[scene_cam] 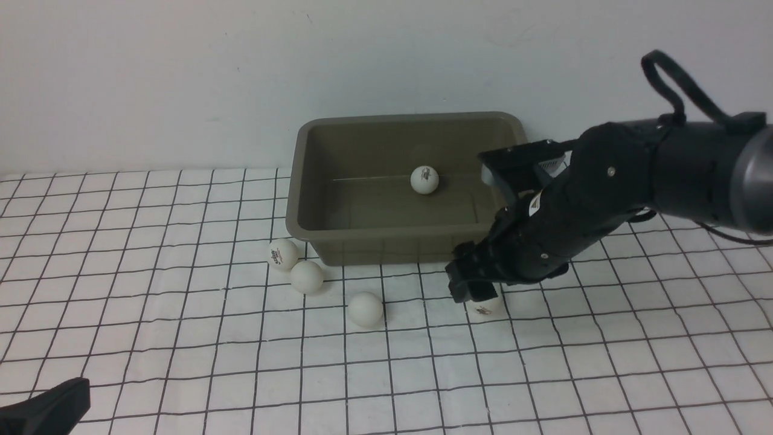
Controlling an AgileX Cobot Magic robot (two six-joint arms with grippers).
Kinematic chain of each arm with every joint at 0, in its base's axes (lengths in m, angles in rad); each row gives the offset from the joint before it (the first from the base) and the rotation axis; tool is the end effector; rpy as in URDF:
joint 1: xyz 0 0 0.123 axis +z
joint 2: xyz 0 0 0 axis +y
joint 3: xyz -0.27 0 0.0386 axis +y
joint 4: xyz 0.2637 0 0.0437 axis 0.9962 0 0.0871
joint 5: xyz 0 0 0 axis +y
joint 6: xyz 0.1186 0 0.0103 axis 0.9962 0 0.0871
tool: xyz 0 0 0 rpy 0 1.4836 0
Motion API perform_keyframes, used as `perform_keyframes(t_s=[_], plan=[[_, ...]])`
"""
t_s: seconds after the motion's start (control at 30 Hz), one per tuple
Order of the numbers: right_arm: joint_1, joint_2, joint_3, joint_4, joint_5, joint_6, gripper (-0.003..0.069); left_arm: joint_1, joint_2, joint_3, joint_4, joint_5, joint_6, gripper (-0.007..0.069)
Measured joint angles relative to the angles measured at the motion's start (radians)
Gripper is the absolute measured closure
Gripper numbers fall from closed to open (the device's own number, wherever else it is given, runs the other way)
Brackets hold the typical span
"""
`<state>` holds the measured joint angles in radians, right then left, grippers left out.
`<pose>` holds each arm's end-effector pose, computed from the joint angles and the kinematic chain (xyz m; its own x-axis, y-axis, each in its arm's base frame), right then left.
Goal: Put the table tennis balls into the box on the white checkered tablecloth.
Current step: 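Reach for and grasp a ping pong ball on the table beside the basket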
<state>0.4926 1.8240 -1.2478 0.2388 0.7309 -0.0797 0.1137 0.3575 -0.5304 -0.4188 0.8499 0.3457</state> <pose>0.3364 0.2019 0.1579 -0.8703 -0.3557 -0.3407 -0.4323 0.8831 0.1823 0.1132 -0.0237 0.2833 -0.5049 -0.0003 -0.8632 0.1821 0.9775 -0.1068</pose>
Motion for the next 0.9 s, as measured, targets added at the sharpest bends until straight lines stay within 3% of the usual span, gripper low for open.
perform_keyframes(t_s=[0.33,0.5,0.9], plan=[[0.0,0.147,0.0,-0.011,-0.121,0.017,0.0123,0.0,0.0,0.0,0.0,0.009,0.0,0.0073],[0.0,0.157,0.0,-0.083,-0.169,0.069,0.0123,0.0,0.0,0.0,0.0,0.009,0.0,0.0073],[0.0,0.157,-0.004,-0.129,-0.172,0.113,0.0123,0.0,0.0,0.0,0.0,0.009,0.0,0.0073]])
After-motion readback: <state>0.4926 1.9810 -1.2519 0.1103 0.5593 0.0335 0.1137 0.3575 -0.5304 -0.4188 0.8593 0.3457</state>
